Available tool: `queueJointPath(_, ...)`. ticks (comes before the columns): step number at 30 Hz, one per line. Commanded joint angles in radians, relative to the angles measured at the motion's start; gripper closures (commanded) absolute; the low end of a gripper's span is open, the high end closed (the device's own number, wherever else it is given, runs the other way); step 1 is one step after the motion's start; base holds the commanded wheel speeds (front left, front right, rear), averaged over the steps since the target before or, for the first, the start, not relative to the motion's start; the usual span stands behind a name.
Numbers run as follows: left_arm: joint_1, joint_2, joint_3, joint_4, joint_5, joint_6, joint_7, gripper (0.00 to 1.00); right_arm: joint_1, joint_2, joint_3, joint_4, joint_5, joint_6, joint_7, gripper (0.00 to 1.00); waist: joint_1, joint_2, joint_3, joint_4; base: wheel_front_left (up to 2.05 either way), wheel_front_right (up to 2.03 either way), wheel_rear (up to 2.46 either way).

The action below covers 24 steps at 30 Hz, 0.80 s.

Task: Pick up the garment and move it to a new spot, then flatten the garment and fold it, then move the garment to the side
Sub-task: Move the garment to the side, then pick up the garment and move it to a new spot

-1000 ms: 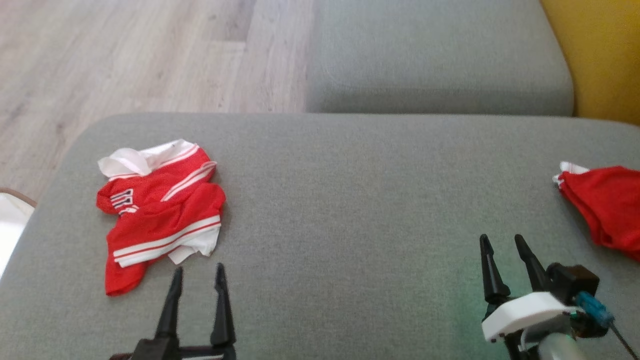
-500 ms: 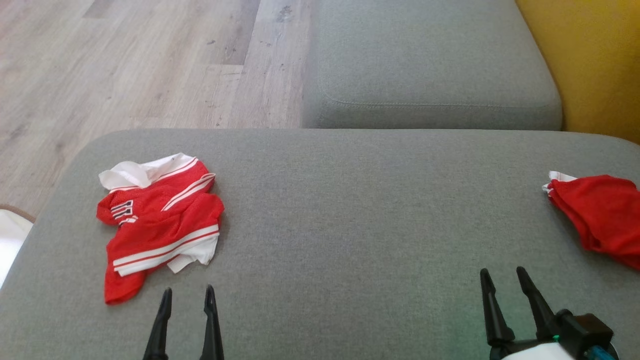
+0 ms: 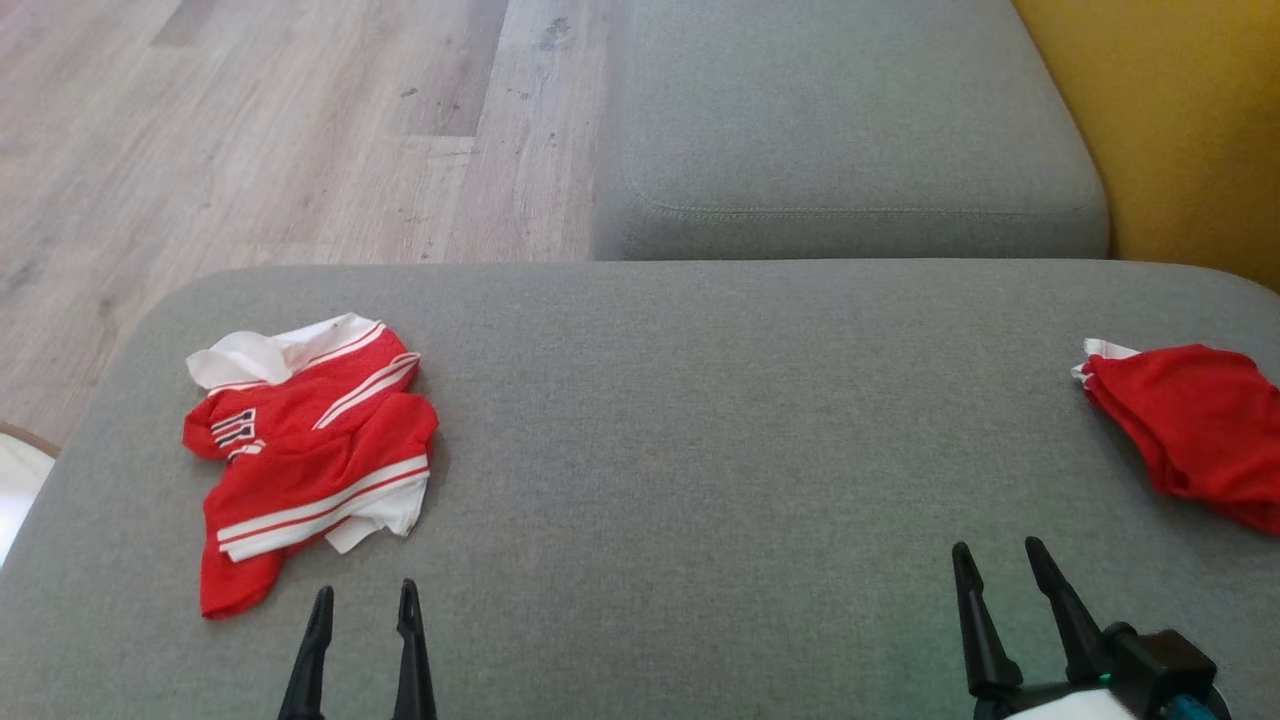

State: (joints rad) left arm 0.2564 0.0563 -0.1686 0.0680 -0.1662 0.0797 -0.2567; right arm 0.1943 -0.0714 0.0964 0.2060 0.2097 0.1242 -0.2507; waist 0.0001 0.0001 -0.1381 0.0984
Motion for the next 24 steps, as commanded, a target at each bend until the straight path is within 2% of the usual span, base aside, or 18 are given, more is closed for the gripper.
queueJointPath(1, -0.033, -0.006, 0.031, -0.026, -0.004, 0.006, -0.005, 0.0, -0.038, -0.009, 0.025, -0.031, -0.004, 0.007, -0.011, 0.0, -0.0001, -0.0001, -0.003, -0.004, 0.0, 0.0, 0.0)
queueJointPath(9, -0.026, -0.006, 0.025, -0.032, -0.009, 0.013, -0.005, 0.0, -0.038, -0.007, 0.026, -0.025, -0.002, 0.007, -0.011, 0.0, -0.0001, -0.0001, -0.007, -0.016, 0.0, 0.0, 0.0)
queueJointPath(13, -0.03, -0.006, 0.024, -0.035, -0.007, 0.017, -0.005, 0.0, -0.029, -0.007, 0.018, -0.022, -0.003, 0.007, -0.011, 0.0, -0.0001, -0.0001, -0.007, 0.003, 0.0, 0.0, 0.0)
queueJointPath(18, -0.037, -0.006, 0.026, -0.039, -0.002, 0.019, -0.005, 0.0, -0.024, -0.002, 0.022, -0.023, -0.002, 0.007, -0.011, 0.0, -0.0001, -0.0001, 0.005, 0.069, 0.0, 0.0, 0.0)
queueJointPath(24, -0.038, -0.006, 0.039, -0.041, 0.01, 0.012, -0.005, 0.0, -0.035, 0.007, 0.037, -0.024, 0.0, 0.007, -0.011, 0.0, -0.0001, -0.0001, 0.024, 0.188, 0.0, 0.0, 0.0)
